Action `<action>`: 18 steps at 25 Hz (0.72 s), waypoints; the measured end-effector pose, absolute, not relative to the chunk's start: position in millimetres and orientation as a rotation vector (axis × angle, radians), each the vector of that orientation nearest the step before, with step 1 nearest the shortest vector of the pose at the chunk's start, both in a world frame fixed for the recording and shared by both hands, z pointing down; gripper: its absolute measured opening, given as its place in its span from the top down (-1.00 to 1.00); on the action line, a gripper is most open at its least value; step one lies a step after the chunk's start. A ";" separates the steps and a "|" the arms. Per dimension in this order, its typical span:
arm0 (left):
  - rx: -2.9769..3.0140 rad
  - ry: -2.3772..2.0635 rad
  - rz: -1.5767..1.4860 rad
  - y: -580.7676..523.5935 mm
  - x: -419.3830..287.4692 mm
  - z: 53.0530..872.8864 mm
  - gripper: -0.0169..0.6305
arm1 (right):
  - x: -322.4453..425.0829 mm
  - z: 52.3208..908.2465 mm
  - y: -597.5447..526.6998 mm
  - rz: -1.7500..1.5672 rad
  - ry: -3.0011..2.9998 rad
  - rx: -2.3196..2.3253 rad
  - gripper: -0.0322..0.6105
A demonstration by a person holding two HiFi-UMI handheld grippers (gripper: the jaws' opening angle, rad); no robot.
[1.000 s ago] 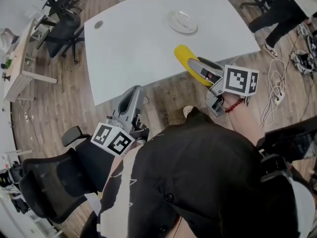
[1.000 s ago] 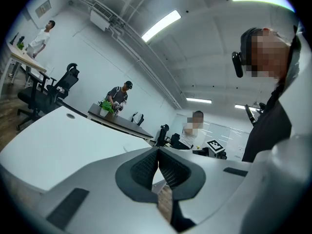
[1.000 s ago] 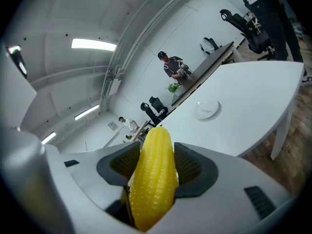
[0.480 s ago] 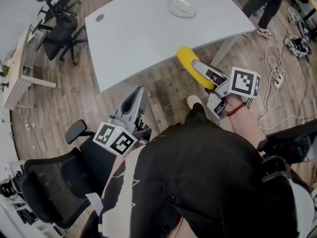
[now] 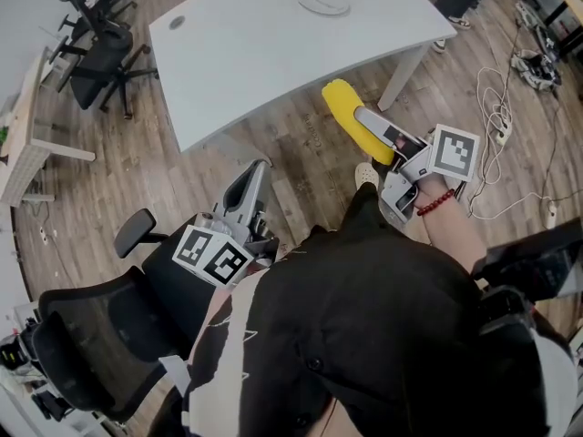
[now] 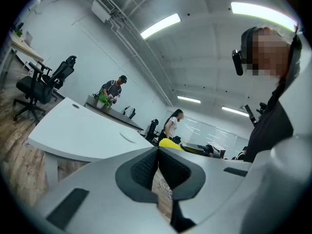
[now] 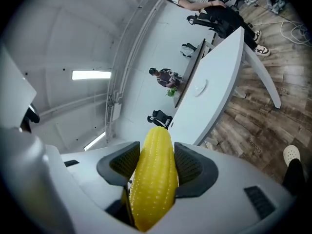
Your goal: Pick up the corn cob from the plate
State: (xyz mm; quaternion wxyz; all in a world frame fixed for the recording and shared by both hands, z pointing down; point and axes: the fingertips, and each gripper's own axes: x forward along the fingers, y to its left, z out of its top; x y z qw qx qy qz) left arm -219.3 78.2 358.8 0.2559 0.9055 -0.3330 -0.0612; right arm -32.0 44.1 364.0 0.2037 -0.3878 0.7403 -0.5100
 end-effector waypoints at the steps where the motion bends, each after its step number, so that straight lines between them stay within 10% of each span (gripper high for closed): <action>1: 2.461 -0.902 -0.170 83.2 -221.0 358.6 0.91 | -32.4 361.6 49.1 -1.411 2.056 -1.069 0.18; 18: 2.495 -0.875 -0.190 131.0 -208.6 358.6 0.91 | -18.9 346.3 101.0 -1.310 2.037 -1.016 0.18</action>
